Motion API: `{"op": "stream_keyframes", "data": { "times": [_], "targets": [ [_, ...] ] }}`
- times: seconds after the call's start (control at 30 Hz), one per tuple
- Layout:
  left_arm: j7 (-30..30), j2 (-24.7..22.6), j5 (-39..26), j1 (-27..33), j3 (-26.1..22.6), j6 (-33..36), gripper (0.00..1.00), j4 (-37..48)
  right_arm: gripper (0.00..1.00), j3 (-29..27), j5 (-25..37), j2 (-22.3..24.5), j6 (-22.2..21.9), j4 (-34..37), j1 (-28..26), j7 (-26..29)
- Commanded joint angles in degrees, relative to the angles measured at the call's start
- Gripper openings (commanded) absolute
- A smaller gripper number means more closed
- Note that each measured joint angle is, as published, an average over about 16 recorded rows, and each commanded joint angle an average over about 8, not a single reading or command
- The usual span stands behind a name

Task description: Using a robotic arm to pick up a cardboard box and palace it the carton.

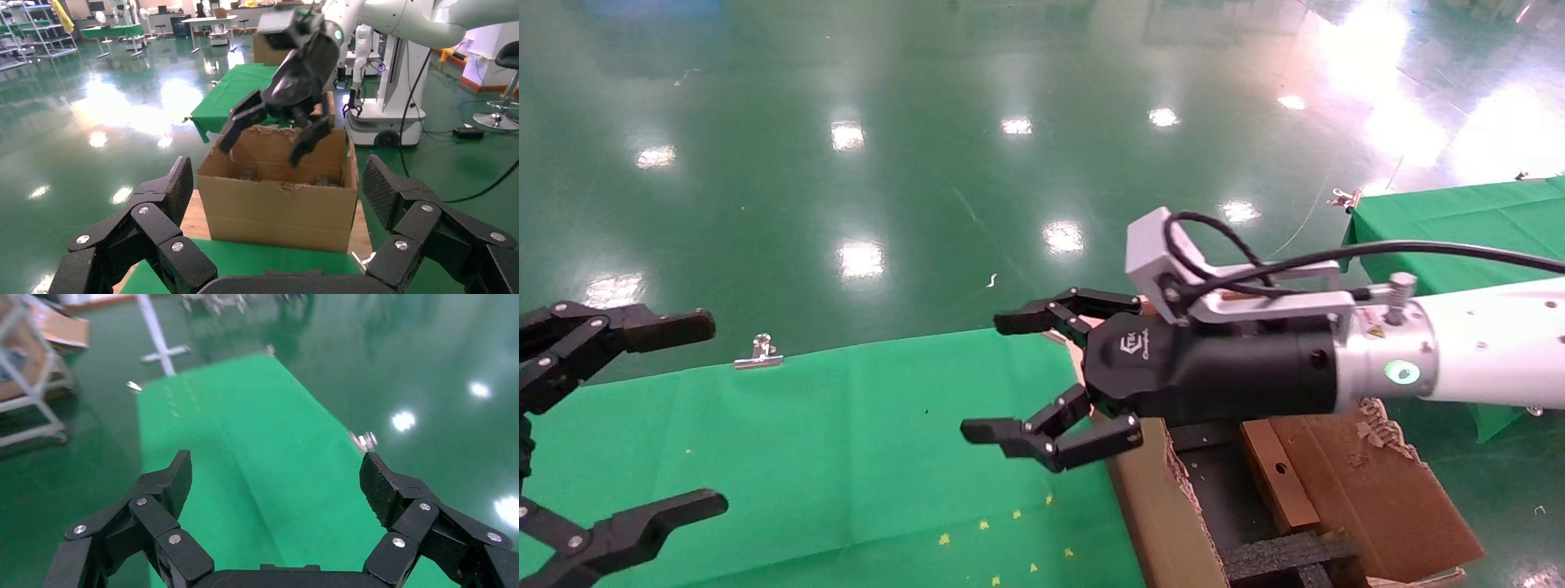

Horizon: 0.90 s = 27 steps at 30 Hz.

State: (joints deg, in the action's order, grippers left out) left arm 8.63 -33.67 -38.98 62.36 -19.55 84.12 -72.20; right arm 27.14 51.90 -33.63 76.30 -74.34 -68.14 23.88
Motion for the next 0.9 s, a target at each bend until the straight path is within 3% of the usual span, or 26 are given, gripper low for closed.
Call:
{"op": "stream_keyframes", "data": {
  "times": [0.03,0.37,0.9],
  "targets": [
    [0.0,0.0,0.0,0.0,0.0,0.0,1.0,0.0,1.0,-2.3,-2.1,-0.3,2.0,0.2,1.4,-2.7],
    [0.0,0.0,0.0,0.0,0.0,0.0,1.0,0.0,1.0,-12.0,-10.8,-1.5,10.1,0.8,7.1,-13.8],
    [0.0,0.0,0.0,0.0,0.0,0.0,1.0,0.0,1.0,-12.0,-10.9,-1.5,10.1,0.9,7.1,-13.7]
  ]
}}
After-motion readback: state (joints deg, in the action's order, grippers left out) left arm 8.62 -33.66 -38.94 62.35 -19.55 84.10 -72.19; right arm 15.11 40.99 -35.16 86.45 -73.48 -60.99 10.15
